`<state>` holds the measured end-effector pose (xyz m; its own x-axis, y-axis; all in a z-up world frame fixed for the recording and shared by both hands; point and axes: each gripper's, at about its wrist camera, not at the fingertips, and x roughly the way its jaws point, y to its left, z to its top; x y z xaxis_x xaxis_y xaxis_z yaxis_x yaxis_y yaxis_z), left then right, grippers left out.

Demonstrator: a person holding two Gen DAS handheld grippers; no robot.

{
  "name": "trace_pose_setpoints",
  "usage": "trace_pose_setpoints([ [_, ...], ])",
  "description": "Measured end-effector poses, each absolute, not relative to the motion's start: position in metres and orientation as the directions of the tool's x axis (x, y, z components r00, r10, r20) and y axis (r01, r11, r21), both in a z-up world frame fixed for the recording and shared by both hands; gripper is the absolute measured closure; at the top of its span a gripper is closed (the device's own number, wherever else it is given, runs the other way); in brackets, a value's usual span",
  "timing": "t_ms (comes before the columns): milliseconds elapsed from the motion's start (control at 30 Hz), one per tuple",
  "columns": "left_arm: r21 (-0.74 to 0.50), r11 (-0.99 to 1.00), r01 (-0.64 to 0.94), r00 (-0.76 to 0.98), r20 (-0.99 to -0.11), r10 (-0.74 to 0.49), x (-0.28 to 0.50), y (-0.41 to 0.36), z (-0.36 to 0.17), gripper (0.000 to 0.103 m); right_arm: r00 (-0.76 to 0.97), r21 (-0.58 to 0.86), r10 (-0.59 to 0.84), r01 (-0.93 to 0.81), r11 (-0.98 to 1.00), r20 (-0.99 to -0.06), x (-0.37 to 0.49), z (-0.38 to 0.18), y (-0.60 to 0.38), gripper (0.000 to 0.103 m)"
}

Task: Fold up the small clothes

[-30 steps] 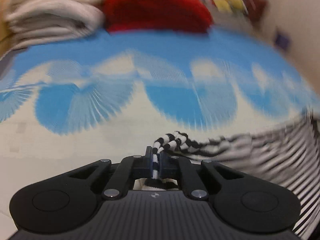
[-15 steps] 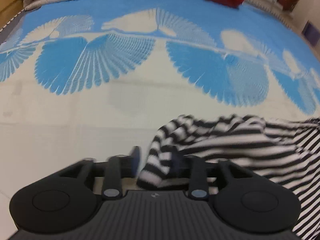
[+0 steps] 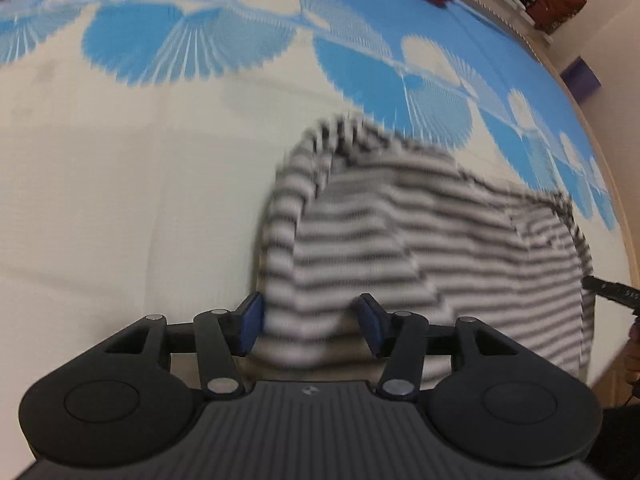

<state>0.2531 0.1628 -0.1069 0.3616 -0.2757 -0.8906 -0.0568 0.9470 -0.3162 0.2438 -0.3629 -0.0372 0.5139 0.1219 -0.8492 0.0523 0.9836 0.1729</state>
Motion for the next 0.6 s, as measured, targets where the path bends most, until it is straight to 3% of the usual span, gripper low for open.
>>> trace_pose_setpoints([
  [167, -0.328, 0.943, -0.049, 0.300, -0.906, -0.299, 0.219, 0.170, -0.118, 0.047, 0.398, 0.237, 0.199, 0.048, 0.970, -0.895, 0.200, -0.053, -0.378, 0.057],
  [433, -0.297, 0.955, -0.026, 0.255, -0.925, -0.281, 0.182, 0.160, -0.133, 0.049, 0.363, 0.234, 0.186, 0.095, 0.967, -0.913, 0.163, -0.057, -0.381, 0.055],
  [500, -0.309, 0.949, -0.068, 0.281, -0.918, -0.279, 0.178, 0.164, -0.133, 0.068, 0.369, 0.225, 0.175, 0.096, 0.970, -0.913, 0.159, -0.058, -0.380, 0.055],
  [533, -0.310, 0.947, -0.088, 0.292, -0.917, -0.273, 0.176, 0.166, -0.132, 0.088, 0.372, 0.217, 0.166, 0.100, 0.971, -0.913, 0.157, -0.059, -0.378, 0.056],
  [567, -0.306, 0.947, -0.102, 0.313, -0.913, -0.262, 0.173, 0.168, -0.131, 0.101, 0.377, 0.213, 0.159, 0.107, 0.971, -0.913, 0.156, -0.059, -0.378, 0.059],
  [600, -0.306, 0.946, -0.107, 0.334, -0.907, -0.256, 0.172, 0.170, -0.127, 0.101, 0.384, 0.215, 0.155, 0.118, 0.969, -0.910, 0.153, -0.059, -0.378, 0.067],
])
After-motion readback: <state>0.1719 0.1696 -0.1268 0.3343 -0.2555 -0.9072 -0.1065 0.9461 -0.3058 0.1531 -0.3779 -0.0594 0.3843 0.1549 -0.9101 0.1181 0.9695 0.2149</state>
